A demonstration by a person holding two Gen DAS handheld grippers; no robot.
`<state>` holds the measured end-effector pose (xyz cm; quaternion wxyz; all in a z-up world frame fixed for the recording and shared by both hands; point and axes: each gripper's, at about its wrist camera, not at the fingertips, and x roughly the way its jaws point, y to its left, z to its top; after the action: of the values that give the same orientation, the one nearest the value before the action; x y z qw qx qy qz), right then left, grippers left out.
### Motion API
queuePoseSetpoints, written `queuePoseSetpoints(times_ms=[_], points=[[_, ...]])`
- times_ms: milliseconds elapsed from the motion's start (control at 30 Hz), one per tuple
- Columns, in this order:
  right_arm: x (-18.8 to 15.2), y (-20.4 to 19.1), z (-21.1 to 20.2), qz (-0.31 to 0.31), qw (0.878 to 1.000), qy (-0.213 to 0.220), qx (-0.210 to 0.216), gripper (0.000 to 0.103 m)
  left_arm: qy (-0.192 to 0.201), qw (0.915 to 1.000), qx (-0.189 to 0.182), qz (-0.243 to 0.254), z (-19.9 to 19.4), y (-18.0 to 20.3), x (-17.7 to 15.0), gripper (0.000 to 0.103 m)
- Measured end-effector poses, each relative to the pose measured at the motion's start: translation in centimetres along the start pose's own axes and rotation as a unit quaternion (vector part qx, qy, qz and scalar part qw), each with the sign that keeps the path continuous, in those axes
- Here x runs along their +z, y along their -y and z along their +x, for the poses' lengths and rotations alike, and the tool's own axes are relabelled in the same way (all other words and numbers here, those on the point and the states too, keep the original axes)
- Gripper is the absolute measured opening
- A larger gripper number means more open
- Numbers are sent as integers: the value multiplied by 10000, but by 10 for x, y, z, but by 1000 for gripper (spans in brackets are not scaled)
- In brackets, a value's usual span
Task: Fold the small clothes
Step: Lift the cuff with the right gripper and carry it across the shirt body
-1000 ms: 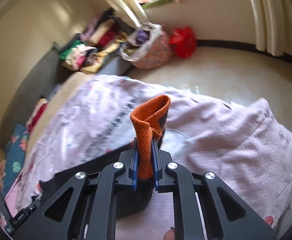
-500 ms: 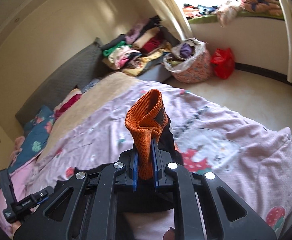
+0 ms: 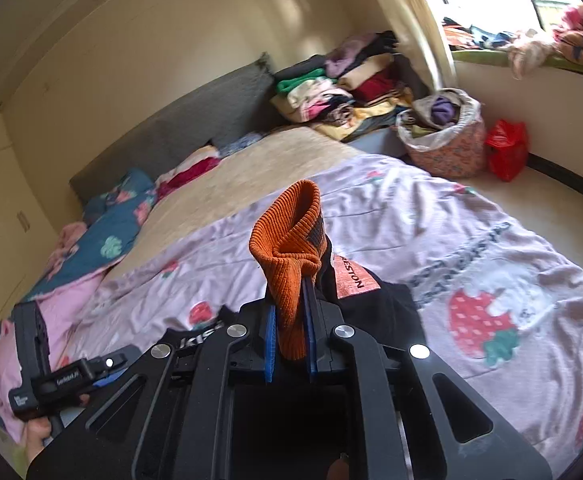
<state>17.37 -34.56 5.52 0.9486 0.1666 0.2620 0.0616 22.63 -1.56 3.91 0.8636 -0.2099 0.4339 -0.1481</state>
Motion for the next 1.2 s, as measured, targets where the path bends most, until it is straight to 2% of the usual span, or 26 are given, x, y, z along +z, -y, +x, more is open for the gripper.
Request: queuePoseSetpoints(times_ms=[367, 533, 900, 1000, 1067, 1200], points=[[-34, -67, 41, -439, 9975, -457, 311, 11, -85, 9965, -641, -523, -12, -51, 1, 95], [-55, -85, 60, -504, 9954, -682, 448, 11, -273, 9930, -882, -737, -8, -70, -5, 95], [-111, -109, 94, -547, 9881, -1304, 597, 14, -587, 9883, -944, -1043, 10, -95, -19, 95], [-124, -111, 99, -507, 9849, -1506, 687, 19, -690, 9869, -953, -1104, 17, -100, -21, 95], [-129, -111, 99, -477, 9824, -1623, 787, 30, -763, 9858, -967, -1139, 21, -101, -24, 95], [-138, -110, 89, -518, 9774, -1765, 1038, 40, -938, 9840, -983, -1151, 30, -100, -31, 95]])
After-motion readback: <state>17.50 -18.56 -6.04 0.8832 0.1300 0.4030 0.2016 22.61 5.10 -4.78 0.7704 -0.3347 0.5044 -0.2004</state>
